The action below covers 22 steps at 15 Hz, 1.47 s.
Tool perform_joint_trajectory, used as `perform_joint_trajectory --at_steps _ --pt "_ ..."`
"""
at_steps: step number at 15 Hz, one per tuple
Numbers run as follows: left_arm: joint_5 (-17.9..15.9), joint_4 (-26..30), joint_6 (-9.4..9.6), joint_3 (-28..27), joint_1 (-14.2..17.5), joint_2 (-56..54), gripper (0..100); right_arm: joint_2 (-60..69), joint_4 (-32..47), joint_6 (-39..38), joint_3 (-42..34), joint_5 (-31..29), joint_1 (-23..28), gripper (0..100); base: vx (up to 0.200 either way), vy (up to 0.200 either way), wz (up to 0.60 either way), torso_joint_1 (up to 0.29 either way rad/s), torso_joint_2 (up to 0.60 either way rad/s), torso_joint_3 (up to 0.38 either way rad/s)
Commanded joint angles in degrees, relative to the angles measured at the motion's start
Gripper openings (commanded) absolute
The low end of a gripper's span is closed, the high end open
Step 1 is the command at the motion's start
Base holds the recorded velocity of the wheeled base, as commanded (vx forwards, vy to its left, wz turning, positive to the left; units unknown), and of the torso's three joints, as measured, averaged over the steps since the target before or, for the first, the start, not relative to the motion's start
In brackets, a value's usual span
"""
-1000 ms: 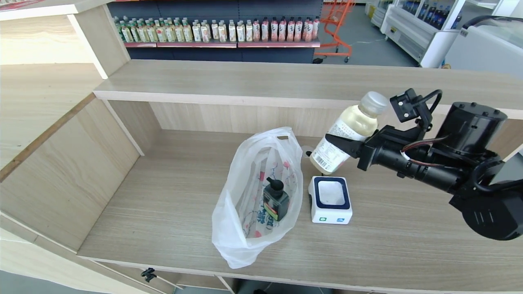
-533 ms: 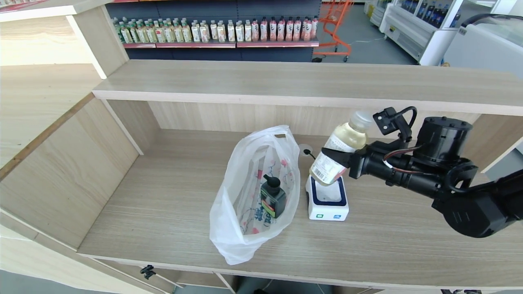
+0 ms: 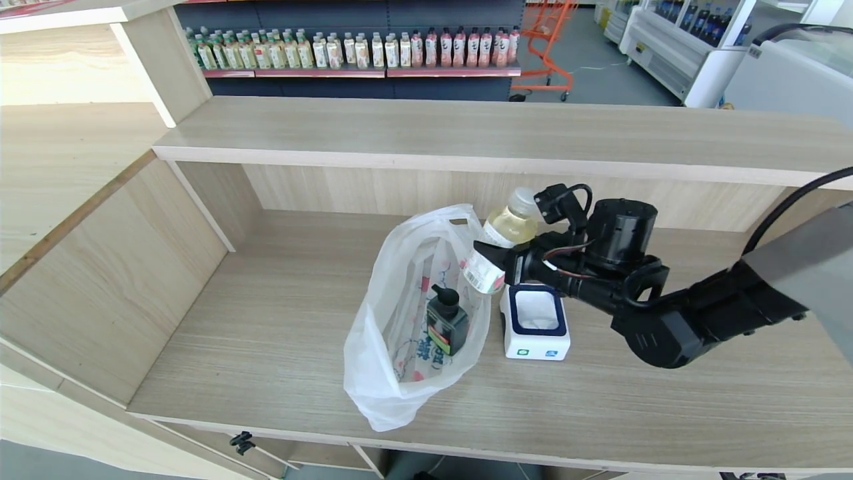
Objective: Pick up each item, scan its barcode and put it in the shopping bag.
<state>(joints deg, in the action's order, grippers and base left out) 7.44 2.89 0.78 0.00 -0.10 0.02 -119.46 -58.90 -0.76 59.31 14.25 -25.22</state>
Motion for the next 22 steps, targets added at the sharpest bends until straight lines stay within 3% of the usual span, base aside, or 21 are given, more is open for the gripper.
perform_joint_trajectory --at_steps 1,8,15,22 --pt "0.03 0.01 0.01 0.0 0.01 0.06 100 -5.96 -0.42 0.32 1.95 -0.19 -1.67 0 0.0 0.0 0.0 0.0 0.0 0.0" --pt "0.03 0.01 -0.08 0.0 0.01 -0.02 100 -11.85 -0.6 6.73 6.96 -0.01 -2.2 0 0.0 0.0 0.0 0.0 0.0 0.0" --pt "0.03 0.01 0.01 0.0 0.01 -0.02 100 -16.6 -0.68 8.58 14.78 0.16 -2.29 0 0.0 0.0 0.0 0.0 0.0 0.0" --pt "0.03 0.01 0.01 0.0 0.01 -0.02 100 -19.94 -2.97 10.25 16.98 0.34 -2.2 0 0.0 0.0 0.0 0.0 0.0 0.0"
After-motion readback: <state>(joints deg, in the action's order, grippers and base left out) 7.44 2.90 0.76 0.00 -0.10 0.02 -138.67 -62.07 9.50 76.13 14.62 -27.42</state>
